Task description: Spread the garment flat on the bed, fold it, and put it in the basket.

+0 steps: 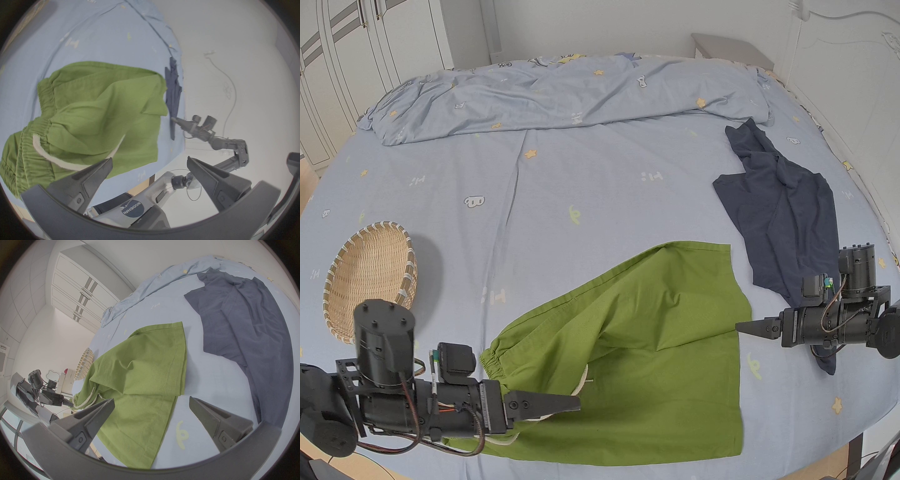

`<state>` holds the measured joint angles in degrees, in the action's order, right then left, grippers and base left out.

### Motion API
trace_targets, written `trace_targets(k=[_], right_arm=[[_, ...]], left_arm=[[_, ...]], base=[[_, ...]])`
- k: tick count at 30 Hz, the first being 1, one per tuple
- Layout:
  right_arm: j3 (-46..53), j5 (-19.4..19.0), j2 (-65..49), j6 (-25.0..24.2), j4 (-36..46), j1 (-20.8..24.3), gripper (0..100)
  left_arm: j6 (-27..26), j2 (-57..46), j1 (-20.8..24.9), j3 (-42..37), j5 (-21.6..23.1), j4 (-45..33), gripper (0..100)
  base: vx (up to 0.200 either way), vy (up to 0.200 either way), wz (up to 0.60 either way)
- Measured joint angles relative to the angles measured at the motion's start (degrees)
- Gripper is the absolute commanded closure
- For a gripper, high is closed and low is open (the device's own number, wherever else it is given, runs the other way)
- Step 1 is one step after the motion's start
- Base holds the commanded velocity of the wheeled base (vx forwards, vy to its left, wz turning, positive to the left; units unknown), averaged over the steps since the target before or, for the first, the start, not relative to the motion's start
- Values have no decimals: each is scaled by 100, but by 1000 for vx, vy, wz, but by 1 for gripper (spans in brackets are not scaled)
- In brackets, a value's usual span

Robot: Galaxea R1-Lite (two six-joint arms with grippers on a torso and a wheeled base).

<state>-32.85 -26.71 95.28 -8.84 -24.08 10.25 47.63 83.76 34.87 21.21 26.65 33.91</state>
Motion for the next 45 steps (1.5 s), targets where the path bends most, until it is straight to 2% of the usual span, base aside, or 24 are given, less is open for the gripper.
trace_targets(k=[6,14,20,28,37,38,45], right_arm=[[-2,0,0,0,-4,0,0],[-2,6,11,-2,-6,7,0],[-2,9,17,0,-6,9,0],[24,17,28,4,-11,71,0],[33,22,37,4,-20,115,0],[33,27,37,2,-20,115,0],[33,27,39,-2,-30,107,0]], left_arm=[[24,-661,-236,117,113,-30,0],[152,-573,-1729,651,160,-474,0],[-118,152,-2420,900,224,-803,0],[-324,970,-2599,940,313,-850,0],[-425,1387,-2409,872,316,-863,0],[-424,1403,-2360,867,318,-861,100],[-424,1425,-2181,808,316,-863,100]], base=[[0,0,0],[0,0,0],[0,0,0],[0,0,0],[0,0,0],[0,0,0],[0,0,0]])
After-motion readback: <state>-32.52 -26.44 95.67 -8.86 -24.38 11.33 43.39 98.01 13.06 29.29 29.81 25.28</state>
